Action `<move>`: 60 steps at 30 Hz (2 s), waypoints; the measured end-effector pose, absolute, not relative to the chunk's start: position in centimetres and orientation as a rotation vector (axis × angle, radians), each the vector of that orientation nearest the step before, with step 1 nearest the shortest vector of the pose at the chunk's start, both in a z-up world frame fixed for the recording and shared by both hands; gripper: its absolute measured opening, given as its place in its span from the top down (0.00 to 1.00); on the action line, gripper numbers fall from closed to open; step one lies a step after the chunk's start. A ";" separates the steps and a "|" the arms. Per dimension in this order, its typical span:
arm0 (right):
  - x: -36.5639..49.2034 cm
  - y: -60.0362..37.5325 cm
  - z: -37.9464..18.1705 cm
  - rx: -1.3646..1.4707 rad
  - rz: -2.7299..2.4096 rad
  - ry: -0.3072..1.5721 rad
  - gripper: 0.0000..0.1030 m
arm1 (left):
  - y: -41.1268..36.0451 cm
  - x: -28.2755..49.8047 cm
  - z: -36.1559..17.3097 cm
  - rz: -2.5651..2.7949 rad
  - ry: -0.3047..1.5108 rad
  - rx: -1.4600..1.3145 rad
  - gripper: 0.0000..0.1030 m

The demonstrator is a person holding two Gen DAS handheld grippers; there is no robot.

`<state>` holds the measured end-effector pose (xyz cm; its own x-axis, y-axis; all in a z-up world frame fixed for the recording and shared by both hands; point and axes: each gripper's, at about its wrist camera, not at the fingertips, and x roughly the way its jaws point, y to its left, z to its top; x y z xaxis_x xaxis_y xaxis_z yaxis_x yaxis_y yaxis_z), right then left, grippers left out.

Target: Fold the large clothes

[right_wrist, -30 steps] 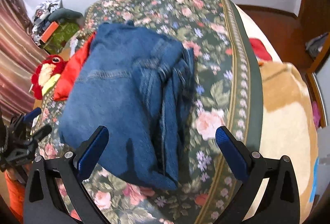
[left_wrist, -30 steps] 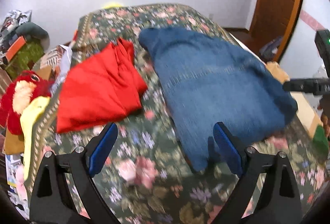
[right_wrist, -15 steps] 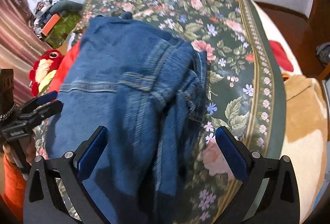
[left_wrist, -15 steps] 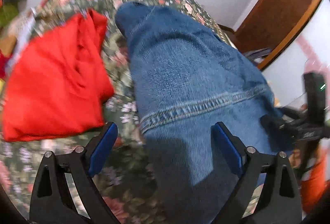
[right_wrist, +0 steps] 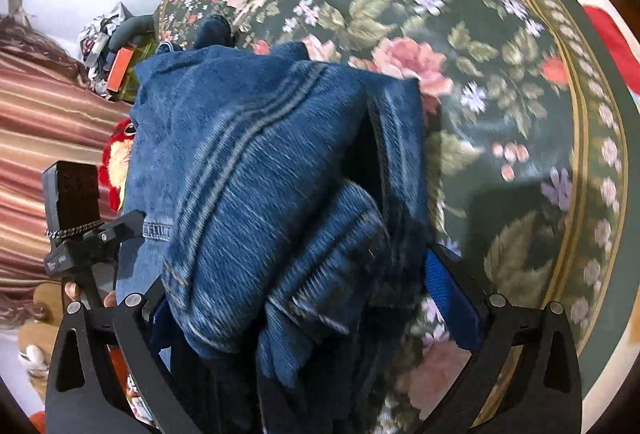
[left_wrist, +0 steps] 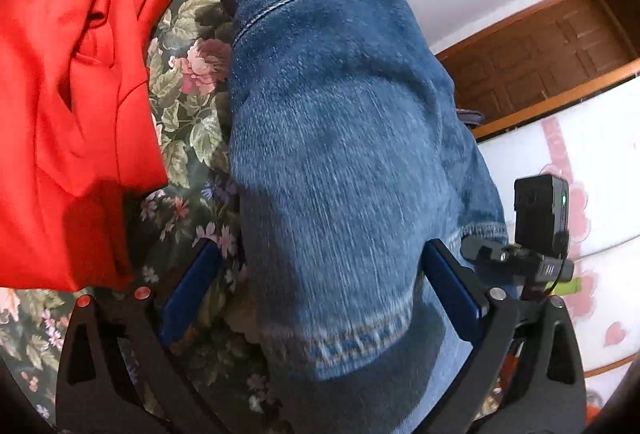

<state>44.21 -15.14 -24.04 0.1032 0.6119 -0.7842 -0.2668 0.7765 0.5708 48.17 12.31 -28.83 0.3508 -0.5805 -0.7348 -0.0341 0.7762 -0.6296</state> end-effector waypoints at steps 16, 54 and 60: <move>42.7 -13.0 -19.8 0.252 0.679 1.196 0.58 | 9.7 47.2 -23.9 -0.378 1.113 -0.518 0.47; 41.6 9.2 -10.2 0.146 0.928 0.895 0.60 | 33.4 39.6 -11.7 -0.156 0.748 -0.569 0.55; 45.2 12.1 -14.3 0.174 0.905 0.955 0.60 | 36.2 43.2 -16.5 -0.106 0.802 -0.605 0.55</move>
